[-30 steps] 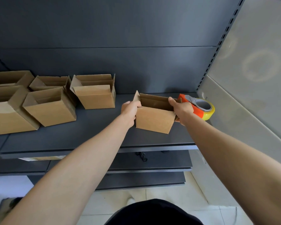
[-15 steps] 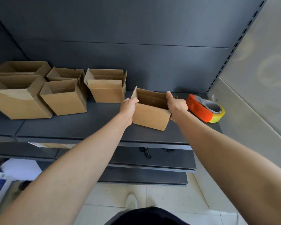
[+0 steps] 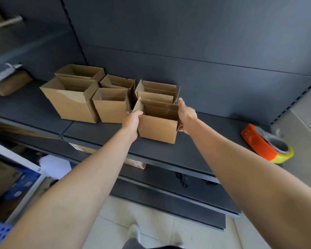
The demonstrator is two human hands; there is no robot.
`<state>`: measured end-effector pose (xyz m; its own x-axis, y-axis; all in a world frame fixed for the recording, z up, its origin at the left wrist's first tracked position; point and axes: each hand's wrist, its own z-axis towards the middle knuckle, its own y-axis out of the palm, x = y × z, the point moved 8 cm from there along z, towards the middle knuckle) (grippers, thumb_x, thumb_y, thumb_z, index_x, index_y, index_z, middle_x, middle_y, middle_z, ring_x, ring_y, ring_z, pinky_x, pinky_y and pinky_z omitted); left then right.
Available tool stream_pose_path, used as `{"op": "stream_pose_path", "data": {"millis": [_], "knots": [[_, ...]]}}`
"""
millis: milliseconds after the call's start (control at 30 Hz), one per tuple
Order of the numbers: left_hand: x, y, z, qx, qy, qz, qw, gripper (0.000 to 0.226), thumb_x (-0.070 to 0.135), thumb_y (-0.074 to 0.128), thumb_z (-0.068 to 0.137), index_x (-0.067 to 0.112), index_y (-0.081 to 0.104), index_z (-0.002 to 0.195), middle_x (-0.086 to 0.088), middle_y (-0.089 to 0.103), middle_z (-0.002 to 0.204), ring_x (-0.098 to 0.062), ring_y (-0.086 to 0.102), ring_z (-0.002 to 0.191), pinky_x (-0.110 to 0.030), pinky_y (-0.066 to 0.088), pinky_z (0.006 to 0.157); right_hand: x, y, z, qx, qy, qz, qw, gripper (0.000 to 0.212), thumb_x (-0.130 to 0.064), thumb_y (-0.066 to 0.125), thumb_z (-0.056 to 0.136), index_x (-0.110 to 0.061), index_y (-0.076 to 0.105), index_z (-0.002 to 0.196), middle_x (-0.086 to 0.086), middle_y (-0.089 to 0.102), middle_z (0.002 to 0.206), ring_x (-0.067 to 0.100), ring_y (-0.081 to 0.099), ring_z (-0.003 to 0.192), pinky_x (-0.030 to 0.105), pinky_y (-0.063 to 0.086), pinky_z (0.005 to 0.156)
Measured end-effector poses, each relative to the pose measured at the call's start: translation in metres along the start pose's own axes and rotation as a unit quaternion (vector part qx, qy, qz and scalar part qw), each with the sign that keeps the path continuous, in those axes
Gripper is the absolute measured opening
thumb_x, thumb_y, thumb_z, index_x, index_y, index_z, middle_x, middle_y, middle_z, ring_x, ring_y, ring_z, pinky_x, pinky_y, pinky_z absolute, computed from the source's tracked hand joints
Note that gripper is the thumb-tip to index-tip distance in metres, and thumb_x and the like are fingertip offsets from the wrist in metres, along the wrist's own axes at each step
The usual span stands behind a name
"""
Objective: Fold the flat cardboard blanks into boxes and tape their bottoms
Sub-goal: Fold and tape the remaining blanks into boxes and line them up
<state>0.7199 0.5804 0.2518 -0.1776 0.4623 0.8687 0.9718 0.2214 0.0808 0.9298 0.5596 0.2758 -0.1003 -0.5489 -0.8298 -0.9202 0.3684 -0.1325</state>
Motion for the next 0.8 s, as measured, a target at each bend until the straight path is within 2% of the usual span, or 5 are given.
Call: {"op": "stream_pose_path", "data": {"millis": [133,300,467,633,800], "knots": [[0.014,-0.008,0.023,-0.020,-0.005,0.022,1.000,0.034,0.018,0.055,0.092,0.015,0.040,0.122,-0.008,0.048,0.115,-0.021,0.048,0.099,-0.032,0.039,0.084,-0.002,0.020,0.017,0.005,0.008,0.024,1.000,0.062,-0.066,0.043,0.086,-0.016,0.057,0.119,0.006,0.066,0.110,0.028,0.064,0.099,0.044,0.053,0.091],[0.018,-0.018,0.047,-0.041,-0.009,0.025,0.999,0.054,0.015,0.052,0.095,0.015,0.026,0.143,-0.009,0.044,0.125,-0.022,0.046,0.107,-0.032,0.037,0.088,-0.003,0.045,0.024,0.010,0.010,0.052,0.999,0.049,-0.061,0.041,0.091,-0.018,0.054,0.108,0.005,0.065,0.111,0.027,0.063,0.102,0.044,0.052,0.093],[0.021,-0.031,0.056,-0.063,-0.025,0.005,0.998,0.062,0.022,0.058,0.094,0.012,0.025,0.147,-0.011,0.042,0.141,-0.026,0.040,0.132,-0.037,0.031,0.111,0.002,0.058,0.031,0.022,0.016,0.073,0.997,0.043,-0.060,0.040,0.093,-0.019,0.052,0.092,0.008,0.065,0.112,0.029,0.063,0.105,0.047,0.051,0.095],[0.019,-0.080,0.071,0.034,-0.045,-0.090,0.994,0.035,0.021,0.052,0.095,0.011,0.050,0.128,-0.011,0.052,0.129,-0.025,0.053,0.118,-0.036,0.044,0.097,0.005,0.063,0.032,0.032,0.025,0.074,0.996,0.051,-0.064,0.039,0.091,-0.018,0.050,0.110,0.005,0.060,0.102,0.028,0.062,0.096,0.043,0.054,0.080],[0.030,-0.092,0.083,0.039,-0.051,-0.140,0.988,0.041,0.019,0.054,0.094,0.014,0.046,0.134,-0.012,0.045,0.140,-0.029,0.047,0.127,-0.044,0.042,0.102,0.012,0.068,0.032,0.033,0.083,0.098,0.991,0.067,-0.068,0.042,0.087,-0.021,0.042,0.136,0.006,0.050,0.129,0.038,0.048,0.121,0.060,0.042,0.097]]}}
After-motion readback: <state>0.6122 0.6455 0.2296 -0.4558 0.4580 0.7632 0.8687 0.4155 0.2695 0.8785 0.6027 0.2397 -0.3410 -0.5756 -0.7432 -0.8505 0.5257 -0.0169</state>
